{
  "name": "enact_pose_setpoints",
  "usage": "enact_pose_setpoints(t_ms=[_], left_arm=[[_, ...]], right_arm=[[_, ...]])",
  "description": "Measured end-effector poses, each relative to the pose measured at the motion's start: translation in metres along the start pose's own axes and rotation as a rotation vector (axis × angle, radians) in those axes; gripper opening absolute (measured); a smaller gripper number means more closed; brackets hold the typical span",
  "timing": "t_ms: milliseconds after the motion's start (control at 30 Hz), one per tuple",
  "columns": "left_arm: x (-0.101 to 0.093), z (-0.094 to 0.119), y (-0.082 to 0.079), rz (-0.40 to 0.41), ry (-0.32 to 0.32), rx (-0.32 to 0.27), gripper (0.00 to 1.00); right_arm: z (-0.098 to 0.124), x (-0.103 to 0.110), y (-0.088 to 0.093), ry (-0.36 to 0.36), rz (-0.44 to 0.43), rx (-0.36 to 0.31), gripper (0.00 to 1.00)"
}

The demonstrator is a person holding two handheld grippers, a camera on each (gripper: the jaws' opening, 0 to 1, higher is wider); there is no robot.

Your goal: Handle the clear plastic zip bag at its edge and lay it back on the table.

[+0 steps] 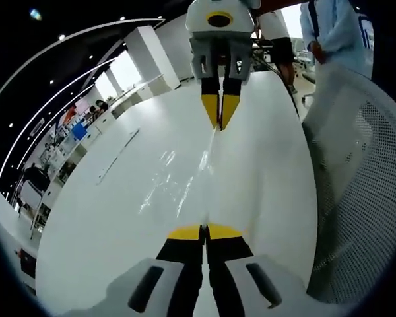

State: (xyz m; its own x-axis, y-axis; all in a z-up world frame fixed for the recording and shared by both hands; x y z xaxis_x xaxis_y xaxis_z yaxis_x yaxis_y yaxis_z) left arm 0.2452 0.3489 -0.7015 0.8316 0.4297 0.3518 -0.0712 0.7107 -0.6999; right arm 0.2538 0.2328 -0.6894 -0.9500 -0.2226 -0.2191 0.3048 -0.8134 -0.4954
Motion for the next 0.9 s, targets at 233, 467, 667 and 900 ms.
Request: enact_pose_setpoints(t_ms=[233, 467, 667, 900], left_arm=[[-0.002, -0.001, -0.002, -0.013, 0.014, 0.005, 0.0], [-0.005, -0.002, -0.007, -0.025, 0.031, 0.002, 0.0], [-0.007, -0.002, -0.009, -0.015, 0.042, 0.005, 0.0], [-0.009, -0.002, -0.015, -0.019, 0.053, 0.004, 0.0]], right_arm=[[-0.001, 0.003, -0.001, -0.018, -0.121, -0.018, 0.07], [-0.006, 0.005, -0.01, -0.027, -0.128, -0.036, 0.15], [-0.01, 0.004, -0.02, -0.028, -0.12, -0.051, 0.15], [-0.016, 0.002, -0.042, -0.024, -0.114, -0.089, 0.16]])
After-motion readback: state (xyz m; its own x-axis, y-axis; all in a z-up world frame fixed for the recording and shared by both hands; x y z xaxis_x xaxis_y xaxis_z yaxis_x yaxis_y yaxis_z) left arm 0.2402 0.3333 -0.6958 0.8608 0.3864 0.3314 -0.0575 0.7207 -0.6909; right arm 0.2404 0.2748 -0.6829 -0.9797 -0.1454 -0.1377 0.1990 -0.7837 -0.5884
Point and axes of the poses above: the point that each gripper's makers call its tool centre point, and the gripper's own axes: z roughly backward along the fingers, x roughly to its left, y roughly out of its underside, the point moved 1 cm from there along z, roughly backward along the fingers, and after that the axes turned 3 degrees about -y, right-handed, at the moved point
